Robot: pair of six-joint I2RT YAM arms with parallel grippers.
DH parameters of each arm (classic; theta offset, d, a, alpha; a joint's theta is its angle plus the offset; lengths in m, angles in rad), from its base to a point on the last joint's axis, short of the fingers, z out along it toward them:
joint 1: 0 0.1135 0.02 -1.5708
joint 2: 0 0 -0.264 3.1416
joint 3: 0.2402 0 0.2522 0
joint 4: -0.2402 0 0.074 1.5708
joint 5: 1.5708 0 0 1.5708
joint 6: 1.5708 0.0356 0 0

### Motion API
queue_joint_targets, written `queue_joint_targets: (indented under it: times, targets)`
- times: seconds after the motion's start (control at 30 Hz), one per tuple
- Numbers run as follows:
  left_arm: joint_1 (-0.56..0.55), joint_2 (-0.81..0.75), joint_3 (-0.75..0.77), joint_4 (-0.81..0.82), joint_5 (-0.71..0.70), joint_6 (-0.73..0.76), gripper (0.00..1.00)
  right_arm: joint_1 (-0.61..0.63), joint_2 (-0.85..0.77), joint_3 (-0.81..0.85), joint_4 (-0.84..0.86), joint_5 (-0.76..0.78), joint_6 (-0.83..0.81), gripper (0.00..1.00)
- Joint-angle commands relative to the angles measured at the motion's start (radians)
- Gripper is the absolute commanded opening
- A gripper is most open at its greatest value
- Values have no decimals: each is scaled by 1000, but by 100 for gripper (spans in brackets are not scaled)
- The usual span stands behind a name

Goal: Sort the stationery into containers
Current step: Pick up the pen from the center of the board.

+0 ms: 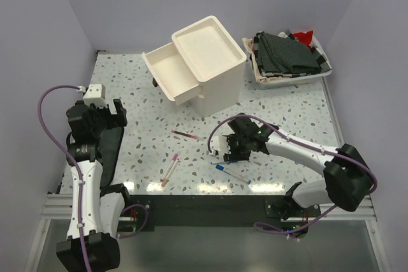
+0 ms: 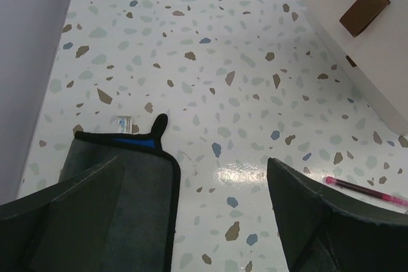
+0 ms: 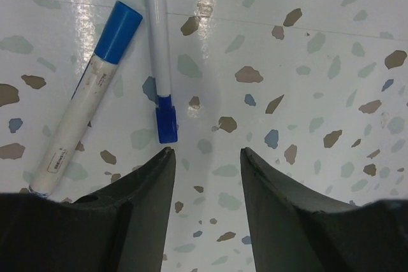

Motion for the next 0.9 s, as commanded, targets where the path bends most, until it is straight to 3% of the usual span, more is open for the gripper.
queue_joint_targets:
  times: [0.0,0.4,0.6,0.77,0.87]
  targets:
    - [13,1,26,4,3,17,98,15,23,-15,57,-1,-35,49]
    - [15,10,21,15,-4,17,98,58,95,-30,70,-2,-5,48]
    - [15,15,20,13,-4,17,98,59,150,-27,77,-5,9,31]
    - [15,11,15,16,-4,17,98,61,149,1,18,-18,15,2]
    - [13,8,11,22,-4,17,98,60,68,91,-75,-33,43,0]
